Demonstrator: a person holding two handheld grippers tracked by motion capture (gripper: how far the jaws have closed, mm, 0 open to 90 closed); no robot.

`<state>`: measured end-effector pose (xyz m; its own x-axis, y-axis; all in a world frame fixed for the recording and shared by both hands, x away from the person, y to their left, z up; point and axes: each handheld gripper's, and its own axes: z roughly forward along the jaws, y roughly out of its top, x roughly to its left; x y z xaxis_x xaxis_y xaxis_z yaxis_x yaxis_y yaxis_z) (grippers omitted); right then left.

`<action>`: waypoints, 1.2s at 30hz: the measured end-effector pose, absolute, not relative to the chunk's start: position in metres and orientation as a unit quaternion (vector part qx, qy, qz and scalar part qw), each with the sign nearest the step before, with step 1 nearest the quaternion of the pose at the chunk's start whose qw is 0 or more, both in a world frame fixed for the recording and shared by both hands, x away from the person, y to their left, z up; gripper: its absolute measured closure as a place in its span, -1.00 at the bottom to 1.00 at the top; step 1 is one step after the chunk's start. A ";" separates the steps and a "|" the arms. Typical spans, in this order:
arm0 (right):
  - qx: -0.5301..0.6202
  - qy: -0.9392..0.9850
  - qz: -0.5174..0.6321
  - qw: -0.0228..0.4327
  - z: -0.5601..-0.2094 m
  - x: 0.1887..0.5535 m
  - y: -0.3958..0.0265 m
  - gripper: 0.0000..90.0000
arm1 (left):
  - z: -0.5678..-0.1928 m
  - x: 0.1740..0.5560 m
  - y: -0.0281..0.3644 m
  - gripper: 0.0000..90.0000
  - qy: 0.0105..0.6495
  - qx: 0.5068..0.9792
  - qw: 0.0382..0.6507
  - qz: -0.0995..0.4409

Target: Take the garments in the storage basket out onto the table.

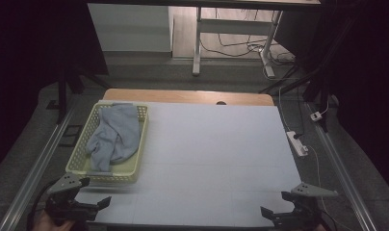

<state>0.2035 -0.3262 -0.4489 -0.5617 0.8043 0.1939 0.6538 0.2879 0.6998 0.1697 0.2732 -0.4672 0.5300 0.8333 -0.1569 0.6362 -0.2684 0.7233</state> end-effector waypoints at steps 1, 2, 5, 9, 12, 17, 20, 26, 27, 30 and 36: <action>0.458 0.796 0.383 0.098 -0.449 0.204 -0.326 -1.00 | -0.467 0.170 0.273 -1.00 0.467 0.785 0.385 0.130; 0.458 0.796 0.383 0.098 -0.449 0.204 -0.326 -1.00 | -0.466 0.171 0.273 -1.00 0.466 0.785 0.387 0.132; 0.458 0.796 0.382 0.097 -0.449 0.204 -0.326 -1.00 | -0.464 0.173 0.274 -1.00 0.464 0.781 0.395 0.137; 0.459 0.797 0.380 0.097 -0.449 0.204 -0.326 -1.00 | -0.462 0.178 0.275 -1.00 0.463 0.775 0.409 0.135; 0.459 0.797 0.379 0.097 -0.449 0.204 -0.326 -1.00 | -0.463 0.182 0.277 -1.00 0.460 0.775 0.412 0.136; 0.459 0.798 0.378 0.095 -0.450 0.205 -0.326 -1.00 | -0.463 0.188 0.280 -1.00 0.458 0.771 0.421 0.136; 0.460 0.798 0.378 0.095 -0.450 0.205 -0.326 -1.00 | -0.463 0.192 0.281 -1.00 0.465 0.768 0.420 0.132; 0.461 0.797 0.377 0.095 -0.450 0.205 -0.326 -1.00 | -0.463 0.201 0.282 -1.00 0.463 0.770 0.420 0.130; 0.461 0.798 0.377 0.095 -0.450 0.205 -0.326 -1.00 | -0.463 0.203 0.283 -1.00 0.459 0.772 0.421 0.130; 0.461 0.798 0.377 0.095 -0.450 0.205 -0.326 -1.00 | -0.463 0.208 0.283 -1.00 0.452 0.775 0.421 0.131; 0.462 0.799 0.375 0.093 -0.450 0.205 -0.325 -1.00 | -0.463 0.219 0.284 -1.00 0.447 0.774 0.429 0.134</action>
